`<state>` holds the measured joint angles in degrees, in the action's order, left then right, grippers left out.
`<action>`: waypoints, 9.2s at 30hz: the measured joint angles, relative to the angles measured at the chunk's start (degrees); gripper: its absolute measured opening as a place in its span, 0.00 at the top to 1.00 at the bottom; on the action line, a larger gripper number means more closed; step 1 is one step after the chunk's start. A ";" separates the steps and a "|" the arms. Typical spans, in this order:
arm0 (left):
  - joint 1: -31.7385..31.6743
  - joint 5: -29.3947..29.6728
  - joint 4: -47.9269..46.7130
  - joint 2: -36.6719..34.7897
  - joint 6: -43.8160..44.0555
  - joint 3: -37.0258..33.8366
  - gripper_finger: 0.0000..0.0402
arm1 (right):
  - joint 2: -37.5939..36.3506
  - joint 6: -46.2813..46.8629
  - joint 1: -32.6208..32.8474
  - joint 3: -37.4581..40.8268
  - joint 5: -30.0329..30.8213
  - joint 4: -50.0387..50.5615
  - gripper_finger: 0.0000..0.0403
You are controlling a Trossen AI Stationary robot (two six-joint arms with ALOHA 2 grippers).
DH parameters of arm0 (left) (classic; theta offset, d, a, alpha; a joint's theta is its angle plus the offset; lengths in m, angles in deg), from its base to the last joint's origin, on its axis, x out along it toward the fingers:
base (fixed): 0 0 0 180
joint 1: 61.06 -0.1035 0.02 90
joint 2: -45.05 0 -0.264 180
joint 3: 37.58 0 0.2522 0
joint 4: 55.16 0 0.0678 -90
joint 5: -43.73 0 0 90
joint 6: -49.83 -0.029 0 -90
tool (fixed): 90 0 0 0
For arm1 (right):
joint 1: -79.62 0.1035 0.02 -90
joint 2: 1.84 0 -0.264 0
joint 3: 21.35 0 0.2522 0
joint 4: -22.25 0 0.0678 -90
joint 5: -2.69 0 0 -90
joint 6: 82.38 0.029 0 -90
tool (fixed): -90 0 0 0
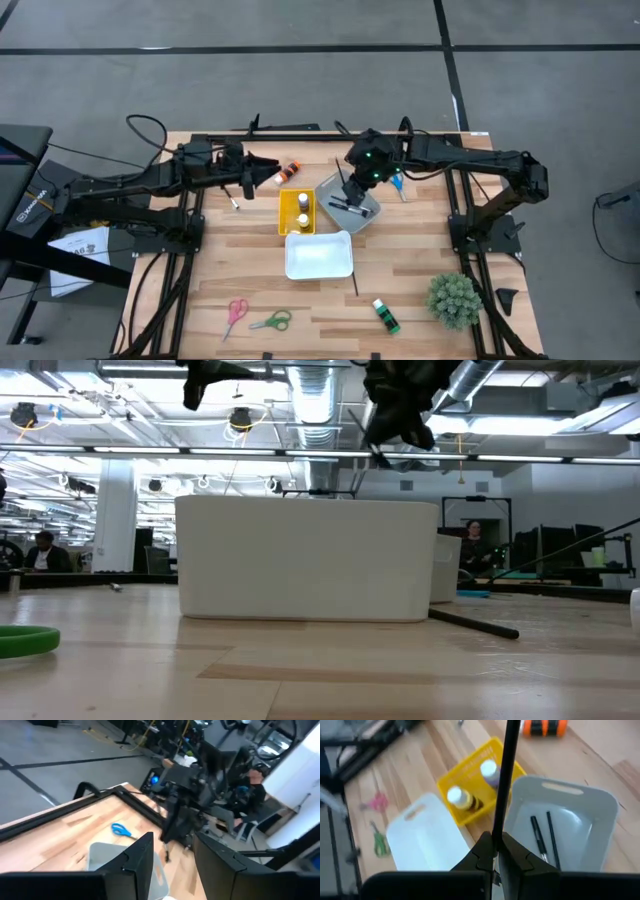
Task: Pick & Place Paint Supplies
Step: Put the eye groomer brush into the gray bin, then put the foundation brush into the gray bin
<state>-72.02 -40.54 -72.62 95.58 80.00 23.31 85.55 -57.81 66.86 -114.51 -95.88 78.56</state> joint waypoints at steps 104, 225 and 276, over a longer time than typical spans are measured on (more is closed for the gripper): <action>-0.04 5.19 -10.83 -8.82 -3.15 -0.02 0.68 | 40.57 -29.03 -3.29 -26.88 -1.83 36.03 0.93; 0.61 15.48 -56.16 40.05 76.83 -0.04 0.68 | 14.95 -11.54 -3.41 -26.88 -0.33 20.79 0.83; 2.81 20.45 -43.29 39.00 80.66 -9.00 1.00 | 14.93 -10.94 -3.41 -26.91 -0.36 21.27 0.83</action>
<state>-69.21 -20.09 -115.91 134.58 160.66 14.31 100.48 -68.75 63.45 -141.42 -96.24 99.84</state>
